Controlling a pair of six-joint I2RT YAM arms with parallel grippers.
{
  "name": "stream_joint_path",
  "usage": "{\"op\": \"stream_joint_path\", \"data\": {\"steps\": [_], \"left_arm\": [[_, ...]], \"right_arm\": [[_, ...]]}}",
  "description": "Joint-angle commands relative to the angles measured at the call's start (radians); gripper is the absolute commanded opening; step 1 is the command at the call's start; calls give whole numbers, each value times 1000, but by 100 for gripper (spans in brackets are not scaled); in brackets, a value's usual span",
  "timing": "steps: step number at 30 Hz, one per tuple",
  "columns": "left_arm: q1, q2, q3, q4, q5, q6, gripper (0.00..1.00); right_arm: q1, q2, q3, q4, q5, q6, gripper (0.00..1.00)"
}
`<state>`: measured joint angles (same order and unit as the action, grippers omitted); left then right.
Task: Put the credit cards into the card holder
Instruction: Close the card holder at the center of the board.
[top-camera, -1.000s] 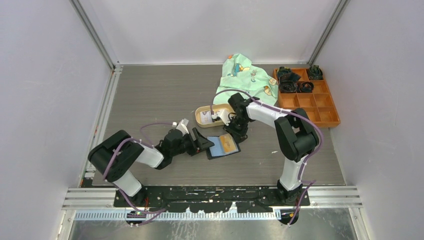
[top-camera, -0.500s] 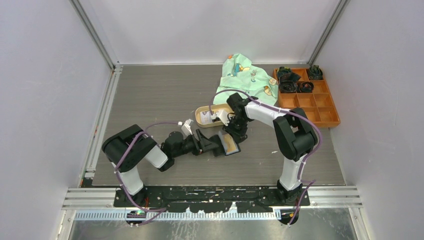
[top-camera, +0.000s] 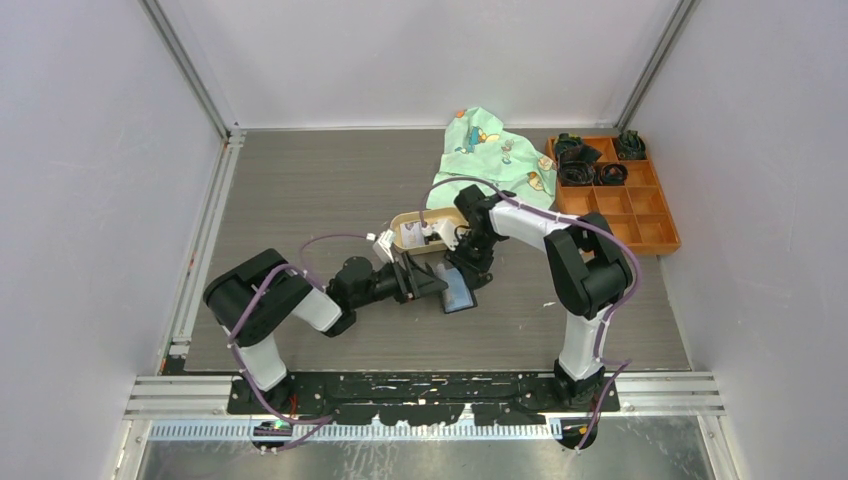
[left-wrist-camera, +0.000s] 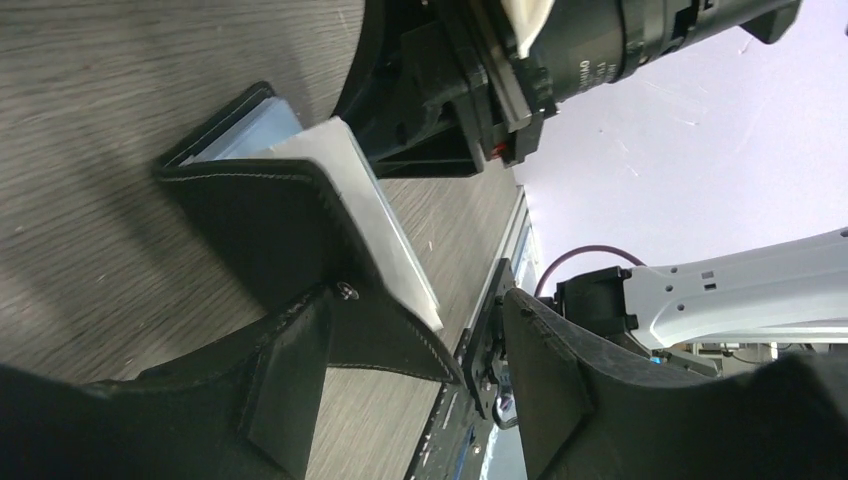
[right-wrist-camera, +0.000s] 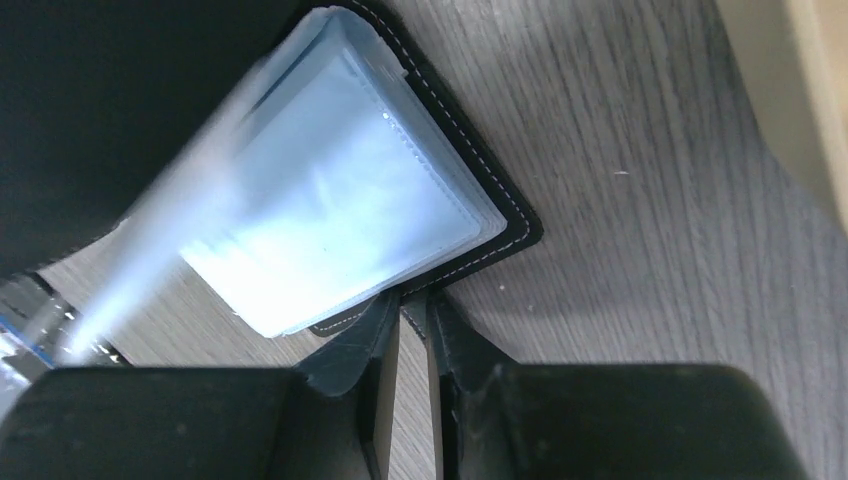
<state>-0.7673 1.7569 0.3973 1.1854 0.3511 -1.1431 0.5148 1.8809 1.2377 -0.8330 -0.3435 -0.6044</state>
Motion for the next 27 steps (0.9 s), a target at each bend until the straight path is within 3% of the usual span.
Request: {"op": "stream_joint_path", "data": {"steps": [1,12,21,27], "left_arm": [[-12,-9,53,44,26,44,64],[-33,7,134,-110,1,112,63],[-41,60,173,-143,-17,113,42],[-43,70,197,-217,-28,114,24]], "right_arm": [[-13,15,14,-26,-106,32,22],[-101,-73,29,-27,-210,74,25],[-194,-171,0,32,-302,133,27],[-206,-196,-30,67,-495,175,29]]}}
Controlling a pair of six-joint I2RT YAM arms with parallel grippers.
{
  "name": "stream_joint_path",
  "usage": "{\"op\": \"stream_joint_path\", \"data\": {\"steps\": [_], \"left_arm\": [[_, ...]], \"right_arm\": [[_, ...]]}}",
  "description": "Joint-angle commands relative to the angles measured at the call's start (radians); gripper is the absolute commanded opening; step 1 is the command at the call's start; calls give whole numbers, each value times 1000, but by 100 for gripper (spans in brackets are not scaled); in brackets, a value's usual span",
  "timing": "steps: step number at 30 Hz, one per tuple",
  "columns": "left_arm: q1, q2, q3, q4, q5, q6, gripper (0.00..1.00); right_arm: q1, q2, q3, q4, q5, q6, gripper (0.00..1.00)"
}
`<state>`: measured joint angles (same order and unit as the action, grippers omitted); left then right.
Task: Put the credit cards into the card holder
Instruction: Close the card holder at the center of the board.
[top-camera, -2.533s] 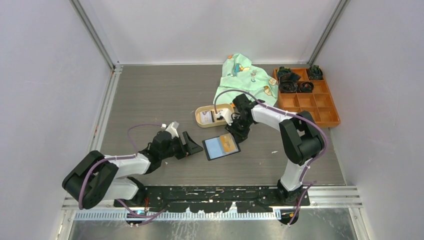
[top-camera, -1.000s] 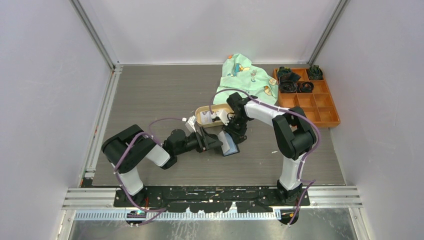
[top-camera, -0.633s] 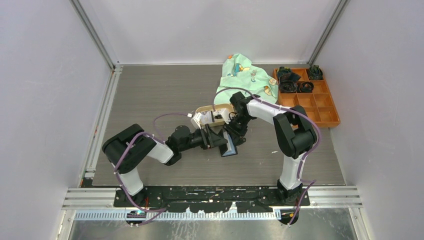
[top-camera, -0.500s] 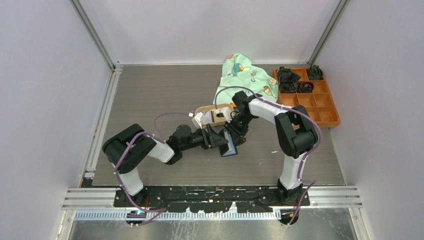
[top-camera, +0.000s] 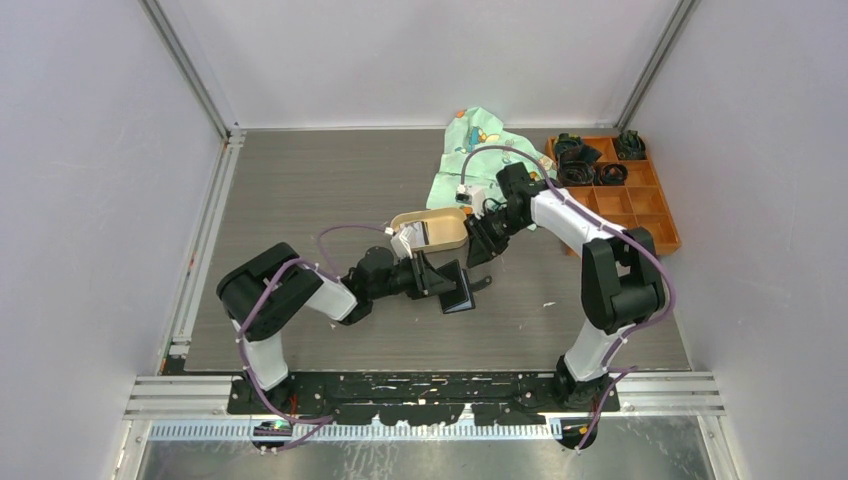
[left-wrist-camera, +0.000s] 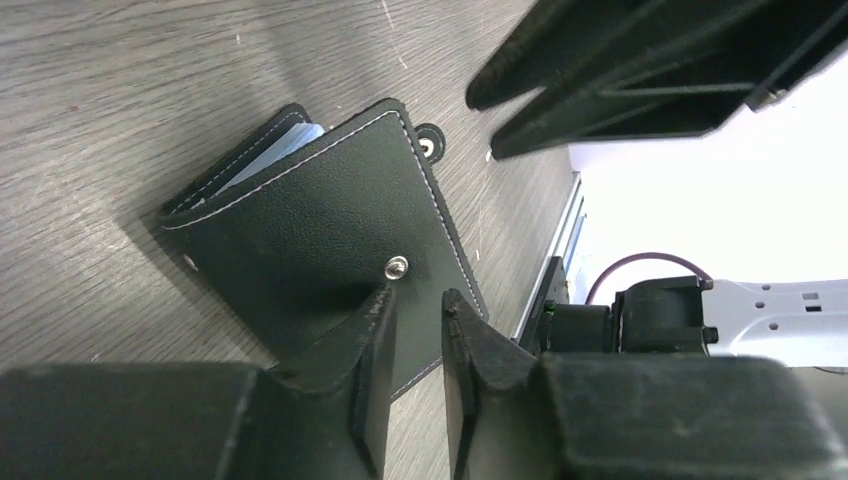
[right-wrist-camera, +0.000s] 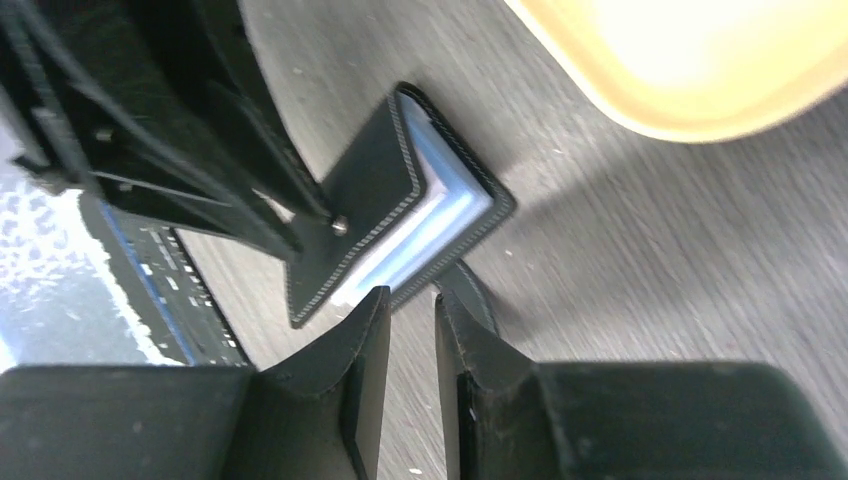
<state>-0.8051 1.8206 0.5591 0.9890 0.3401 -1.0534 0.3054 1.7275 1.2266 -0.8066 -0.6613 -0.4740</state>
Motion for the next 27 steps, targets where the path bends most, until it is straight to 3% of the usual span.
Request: {"op": "stream_joint_path", "data": {"steps": [1,7,15,20,27], "left_arm": [[-5,8,39,-33,-19,24,21],[-6,26,61,-98,-28,20,12],[-5,12,55,-95,-29,17,10],[-6,-76,31,-113,-31,54,23],[25,-210,-21,-240,-74,190,45]], "right_arm": [[5,-36,-24,41,-207,46,29],[56,26,-4,21,-148,51,25],[113,136,37,-18,80,48,16],[121,184,53,-34,150,41,15],[124,161,45,-31,124,11,15]]}}
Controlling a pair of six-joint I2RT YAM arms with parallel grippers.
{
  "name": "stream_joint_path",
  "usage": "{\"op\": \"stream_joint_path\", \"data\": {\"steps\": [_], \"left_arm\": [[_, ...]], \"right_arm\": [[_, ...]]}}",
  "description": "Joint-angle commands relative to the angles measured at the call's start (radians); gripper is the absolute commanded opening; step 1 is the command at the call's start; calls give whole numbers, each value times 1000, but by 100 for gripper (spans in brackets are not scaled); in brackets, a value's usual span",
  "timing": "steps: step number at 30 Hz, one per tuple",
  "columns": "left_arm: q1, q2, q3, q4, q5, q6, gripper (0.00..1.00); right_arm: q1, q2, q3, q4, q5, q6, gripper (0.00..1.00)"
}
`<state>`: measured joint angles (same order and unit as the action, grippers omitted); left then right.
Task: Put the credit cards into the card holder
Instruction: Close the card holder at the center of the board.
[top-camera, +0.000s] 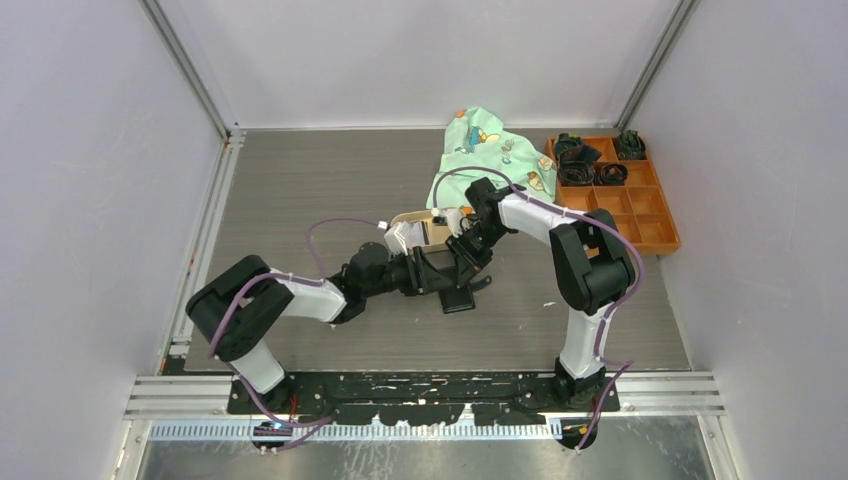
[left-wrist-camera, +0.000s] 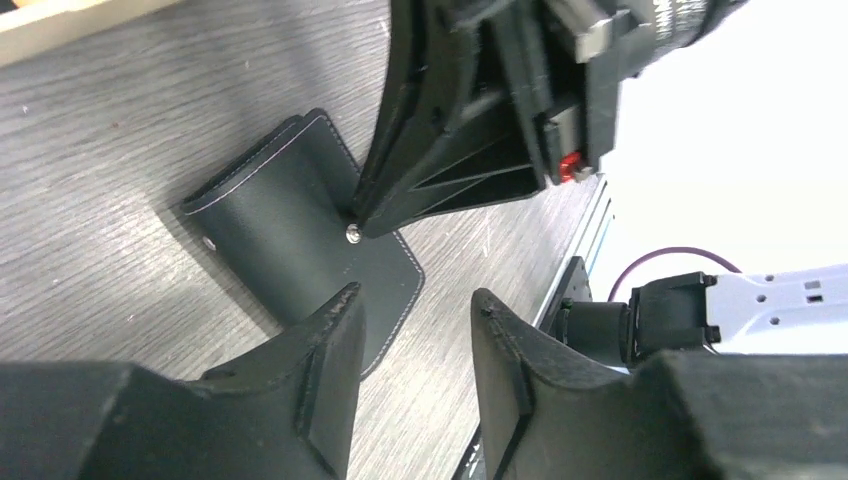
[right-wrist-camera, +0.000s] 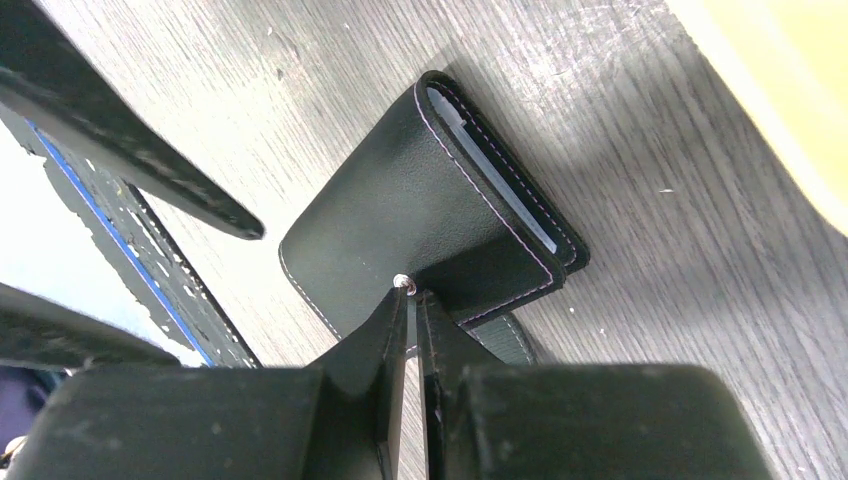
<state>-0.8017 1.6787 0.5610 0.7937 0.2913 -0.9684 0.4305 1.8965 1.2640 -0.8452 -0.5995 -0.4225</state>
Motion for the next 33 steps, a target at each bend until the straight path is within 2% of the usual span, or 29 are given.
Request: {"op": "stream_joint_path", "data": {"steps": [1,4,10,15,24,33], "left_arm": [[36,-66,-29,-42,-13,117,45],[72,-45,-52,18,11,154,46],[76,18,-113,272,-25,354,47],[77,109,-100,384,4,468,49],[85,314,-38,616,43,475,50],[86,359,-15,637,92,472,40]], "right_arm": [[-1,-12,5,7,57,-43,16],[-1,-18,5,7,40,-50,16],[-1,-20,5,2,30,-52,16],[-1,-20,9,-2,16,-53,17],[-1,-17,11,-10,9,-60,17],[-1,-20,13,-16,1,-74,17]]}}
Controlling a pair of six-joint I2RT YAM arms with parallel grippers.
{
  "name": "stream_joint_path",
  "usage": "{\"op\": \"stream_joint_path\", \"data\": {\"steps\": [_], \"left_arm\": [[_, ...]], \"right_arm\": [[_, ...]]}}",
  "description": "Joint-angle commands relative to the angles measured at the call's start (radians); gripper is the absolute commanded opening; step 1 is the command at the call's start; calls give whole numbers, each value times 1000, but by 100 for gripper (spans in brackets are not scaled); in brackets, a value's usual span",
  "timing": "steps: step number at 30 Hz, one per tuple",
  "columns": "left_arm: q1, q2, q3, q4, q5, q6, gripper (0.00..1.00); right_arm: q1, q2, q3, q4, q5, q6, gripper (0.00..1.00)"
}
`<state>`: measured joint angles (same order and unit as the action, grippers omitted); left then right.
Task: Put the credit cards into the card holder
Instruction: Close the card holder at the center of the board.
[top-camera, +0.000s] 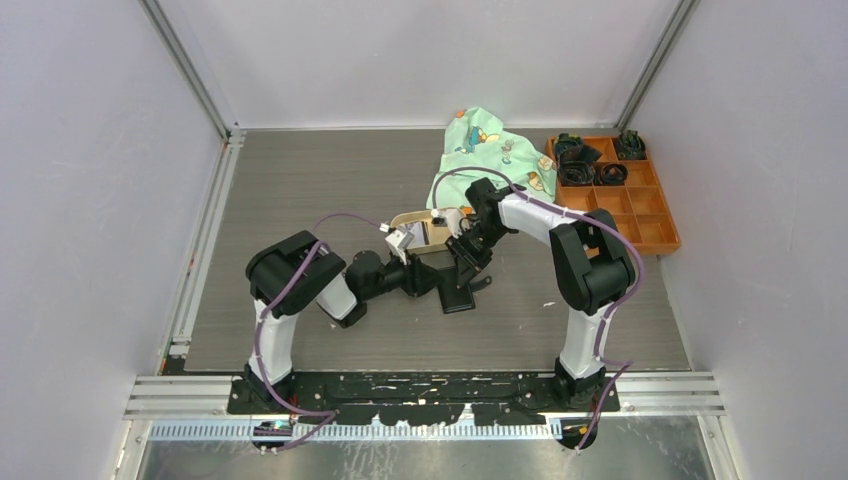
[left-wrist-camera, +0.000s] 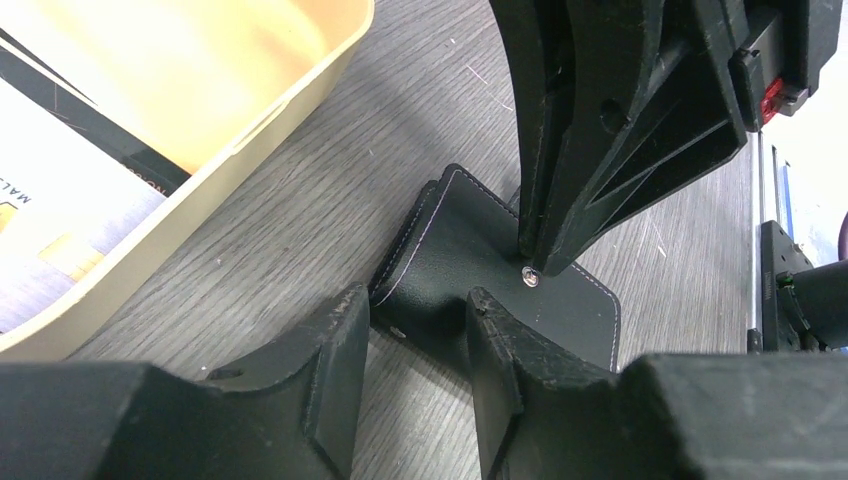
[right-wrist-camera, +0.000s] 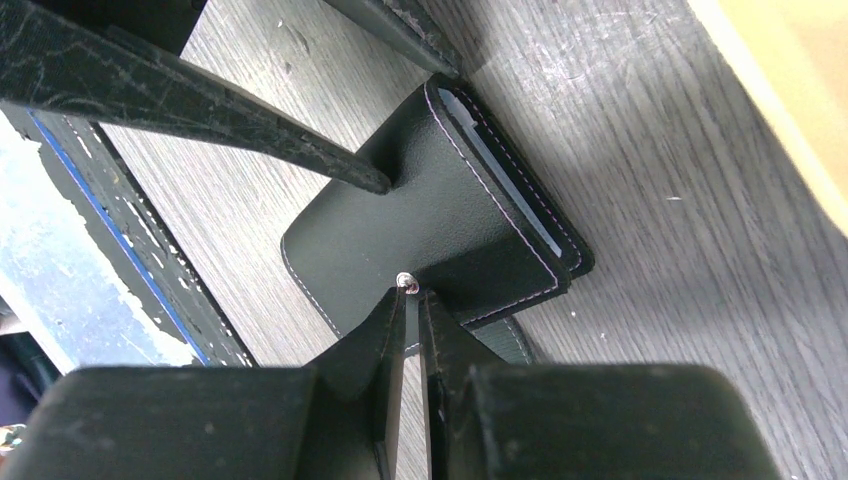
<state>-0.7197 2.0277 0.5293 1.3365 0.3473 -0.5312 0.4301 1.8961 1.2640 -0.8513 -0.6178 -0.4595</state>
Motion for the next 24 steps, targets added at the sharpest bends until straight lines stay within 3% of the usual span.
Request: {"op": "stream_joint_path", "data": {"steps": [1,8,15,20,24], "left_arm": [[3,13,16,95,40,34,39],[-12,16,-9,95,18,-6,20],[-132,-44,-120,94,-244,-89,10],[-259,-100,-171,57,-454,-167,10],[-288,-207,-222,18,-543,-190,16]], "right_arm": [[-1,-20,14,-14,18,-39,17],[-1,-70,4,-15,28,-78,18],[-12,-179,-14,-46,-13,-176,25],[-22,-268,-78,-41,-43,-267,33],[-22,-287,-145,-46,-52,-355,35]]}}
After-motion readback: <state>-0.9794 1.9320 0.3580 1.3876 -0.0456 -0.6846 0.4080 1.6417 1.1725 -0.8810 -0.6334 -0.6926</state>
